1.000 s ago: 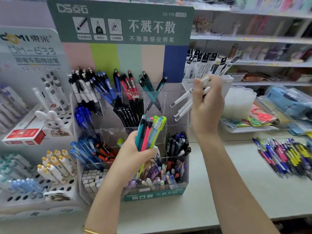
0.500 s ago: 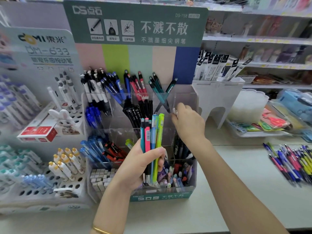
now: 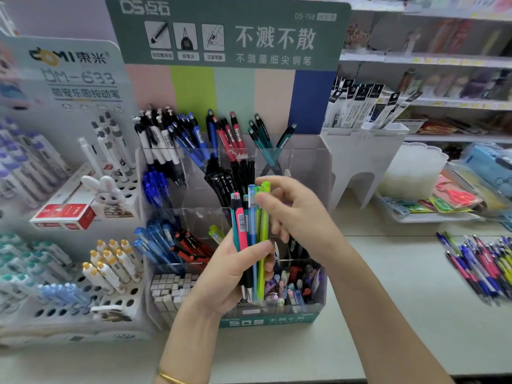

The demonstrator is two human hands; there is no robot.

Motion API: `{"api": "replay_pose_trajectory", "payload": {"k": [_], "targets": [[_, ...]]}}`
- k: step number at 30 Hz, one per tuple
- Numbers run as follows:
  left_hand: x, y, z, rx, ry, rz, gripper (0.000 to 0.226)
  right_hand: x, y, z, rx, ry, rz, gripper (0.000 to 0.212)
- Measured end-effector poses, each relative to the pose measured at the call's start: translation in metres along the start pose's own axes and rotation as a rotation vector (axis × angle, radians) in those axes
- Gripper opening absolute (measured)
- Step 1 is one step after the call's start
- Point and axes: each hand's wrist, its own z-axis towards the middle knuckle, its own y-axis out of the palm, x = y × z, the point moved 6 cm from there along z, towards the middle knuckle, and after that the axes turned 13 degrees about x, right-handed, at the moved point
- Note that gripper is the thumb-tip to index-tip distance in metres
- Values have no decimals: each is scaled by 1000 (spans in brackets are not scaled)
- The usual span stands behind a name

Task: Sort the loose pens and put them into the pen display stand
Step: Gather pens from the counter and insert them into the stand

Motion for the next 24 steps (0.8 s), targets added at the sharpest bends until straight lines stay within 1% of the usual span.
{"api": "replay_pose_trajectory", "payload": {"k": [2, 6, 10, 14, 19, 24], "targets": [[-1, -1, -1, 5, -4, 9, 30, 4, 5, 0, -68, 22, 44, 23], [-2, -6, -3, 45, -4, 35, 32, 13, 5, -1, -129, 152, 234, 13], [-2, -7, -4, 56, -15, 8, 34, 17, 6, -2, -133, 166, 313, 9], [0, -9, -7, 94, -2, 7, 24, 20, 7, -4, -113, 157, 389, 11], [0, -15, -9, 192, 44, 49, 37, 25, 6, -8, -115, 150, 431, 17], [-7, -16, -14, 253, 80, 109, 34, 24, 3, -12, -122, 125, 355, 21]]}}
